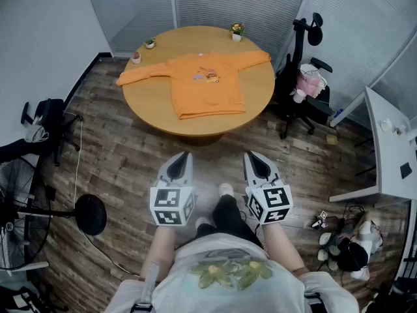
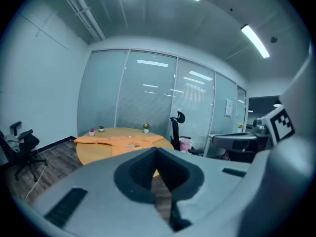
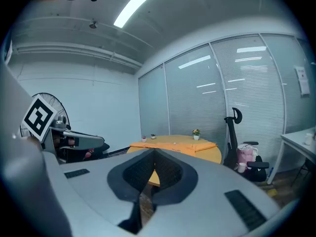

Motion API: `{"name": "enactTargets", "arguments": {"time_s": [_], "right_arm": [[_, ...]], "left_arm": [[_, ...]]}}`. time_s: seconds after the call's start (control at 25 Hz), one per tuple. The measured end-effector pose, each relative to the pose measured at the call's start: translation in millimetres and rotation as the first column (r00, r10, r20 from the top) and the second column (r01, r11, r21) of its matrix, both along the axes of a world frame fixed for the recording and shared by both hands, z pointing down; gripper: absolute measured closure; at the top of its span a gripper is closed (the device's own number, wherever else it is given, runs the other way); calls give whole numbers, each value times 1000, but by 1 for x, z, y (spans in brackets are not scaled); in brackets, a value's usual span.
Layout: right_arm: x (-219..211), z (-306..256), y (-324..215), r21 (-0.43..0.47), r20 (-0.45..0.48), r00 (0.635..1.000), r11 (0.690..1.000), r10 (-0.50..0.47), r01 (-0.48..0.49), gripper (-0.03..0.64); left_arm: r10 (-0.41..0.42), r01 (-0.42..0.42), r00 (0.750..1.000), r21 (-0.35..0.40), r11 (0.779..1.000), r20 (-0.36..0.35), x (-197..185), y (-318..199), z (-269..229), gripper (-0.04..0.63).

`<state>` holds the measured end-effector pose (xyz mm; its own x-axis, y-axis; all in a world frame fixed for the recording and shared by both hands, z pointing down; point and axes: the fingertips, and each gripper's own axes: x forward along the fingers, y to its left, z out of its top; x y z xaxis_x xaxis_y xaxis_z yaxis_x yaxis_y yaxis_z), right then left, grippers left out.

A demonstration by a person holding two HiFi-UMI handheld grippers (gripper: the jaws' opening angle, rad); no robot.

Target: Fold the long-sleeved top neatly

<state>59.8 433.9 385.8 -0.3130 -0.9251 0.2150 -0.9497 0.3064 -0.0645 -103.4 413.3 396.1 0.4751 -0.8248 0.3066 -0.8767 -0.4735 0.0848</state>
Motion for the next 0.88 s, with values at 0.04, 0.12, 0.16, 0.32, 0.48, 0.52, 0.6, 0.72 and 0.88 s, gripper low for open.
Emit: {"name": "enactTargets", "arguments": {"time_s": [0.04, 0.12, 0.16, 0.32, 0.48, 0.52, 0.6, 0.72, 0.88], "right_arm": [[1, 0, -2, 2, -3, 1000, 1000, -4, 4, 600], [4, 1, -7, 5, -3, 1000, 1000, -10, 10, 600], [6, 2, -10, 4, 2, 1000, 1000, -12, 12, 600], [12, 5, -24, -5, 29, 999, 1000, -22, 22, 600], [13, 12, -44, -42, 84, 994, 997, -64, 67, 499], [14, 14, -50, -53, 101, 992, 995, -82, 87, 462], [16, 15, -62, -62, 118, 986, 991, -114, 122, 410], [25, 17, -82, -68, 108, 985, 987, -137, 145, 369], [49, 19, -112, -82, 84, 987, 986, -137, 144, 345]], "left_arm": [[3, -3, 1000, 3, 1000, 5, 3, -1, 0, 592], [7, -7, 1000, 6, 1000, 13, 9, -4, -1, 592], [8, -8, 1000, 7, 1000, 16, 11, -6, -1, 592], [2, -2, 1000, 1, 1000, 16, 19, -17, 2, 592], [24, -24, 1000, -8, 1000, 10, 27, -33, 8, 583], [17, -17, 1000, -7, 1000, 2, 28, -39, 8, 523], [-13, 13, 1000, 5, 1000, -17, 28, -54, 6, 382], [-47, 48, 999, 19, 999, -16, 27, -75, 4, 332], [-67, 67, 998, -7, 998, 8, 23, -105, 5, 311]]}}
